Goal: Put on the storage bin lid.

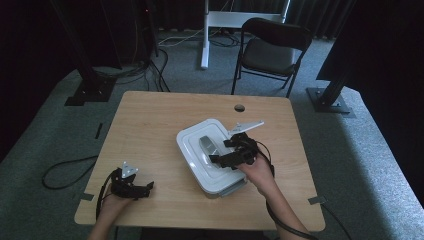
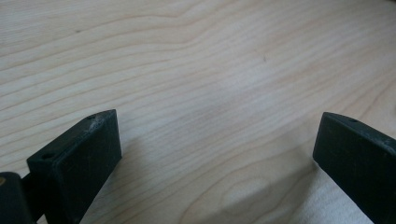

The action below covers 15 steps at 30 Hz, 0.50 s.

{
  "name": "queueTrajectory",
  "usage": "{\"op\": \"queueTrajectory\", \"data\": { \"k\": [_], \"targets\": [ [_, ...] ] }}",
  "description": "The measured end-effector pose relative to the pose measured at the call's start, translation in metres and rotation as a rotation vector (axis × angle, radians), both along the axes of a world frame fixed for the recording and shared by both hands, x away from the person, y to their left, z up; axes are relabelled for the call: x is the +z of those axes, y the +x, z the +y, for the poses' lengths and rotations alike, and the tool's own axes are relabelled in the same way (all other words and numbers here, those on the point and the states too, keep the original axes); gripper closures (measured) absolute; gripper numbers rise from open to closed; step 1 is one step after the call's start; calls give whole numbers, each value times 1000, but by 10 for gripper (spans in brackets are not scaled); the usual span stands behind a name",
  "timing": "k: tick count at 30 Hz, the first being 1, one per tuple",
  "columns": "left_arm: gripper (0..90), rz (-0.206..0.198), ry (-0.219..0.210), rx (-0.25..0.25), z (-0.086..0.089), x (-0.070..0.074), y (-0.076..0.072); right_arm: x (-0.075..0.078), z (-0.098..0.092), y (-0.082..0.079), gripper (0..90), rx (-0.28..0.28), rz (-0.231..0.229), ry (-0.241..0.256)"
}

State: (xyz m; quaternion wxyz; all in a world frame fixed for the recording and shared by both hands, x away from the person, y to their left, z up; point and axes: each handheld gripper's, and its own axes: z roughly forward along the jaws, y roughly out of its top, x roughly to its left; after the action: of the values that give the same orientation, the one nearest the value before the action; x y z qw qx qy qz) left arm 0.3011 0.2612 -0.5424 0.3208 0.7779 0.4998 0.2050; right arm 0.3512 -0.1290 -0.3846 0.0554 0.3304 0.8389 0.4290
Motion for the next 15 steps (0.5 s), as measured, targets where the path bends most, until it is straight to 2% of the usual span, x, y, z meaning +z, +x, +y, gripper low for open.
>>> {"op": "queueTrajectory", "data": {
  "k": [2, 5, 7, 11, 14, 15],
  "targets": [
    [15, 1, -15, 19, 0, 3, 1, 0, -7, 4, 130, -41, -22, 6],
    [15, -7, -31, 32, -3, 9, 2, -3, -24, 13, 127, -122, -61, 42],
    [15, -14, -30, 34, -7, 13, 3, -5, -34, 19, 127, -162, -64, 48],
    [15, -33, -37, 28, -14, 18, 5, -14, -53, 31, 127, -234, -84, 28],
    [15, -44, -34, 28, -19, 21, 6, -22, -66, 39, 127, -283, -74, 22],
    [15, -40, -33, 15, -21, 22, 7, -24, -69, 41, 126, -291, -71, 19]
  ]
}}
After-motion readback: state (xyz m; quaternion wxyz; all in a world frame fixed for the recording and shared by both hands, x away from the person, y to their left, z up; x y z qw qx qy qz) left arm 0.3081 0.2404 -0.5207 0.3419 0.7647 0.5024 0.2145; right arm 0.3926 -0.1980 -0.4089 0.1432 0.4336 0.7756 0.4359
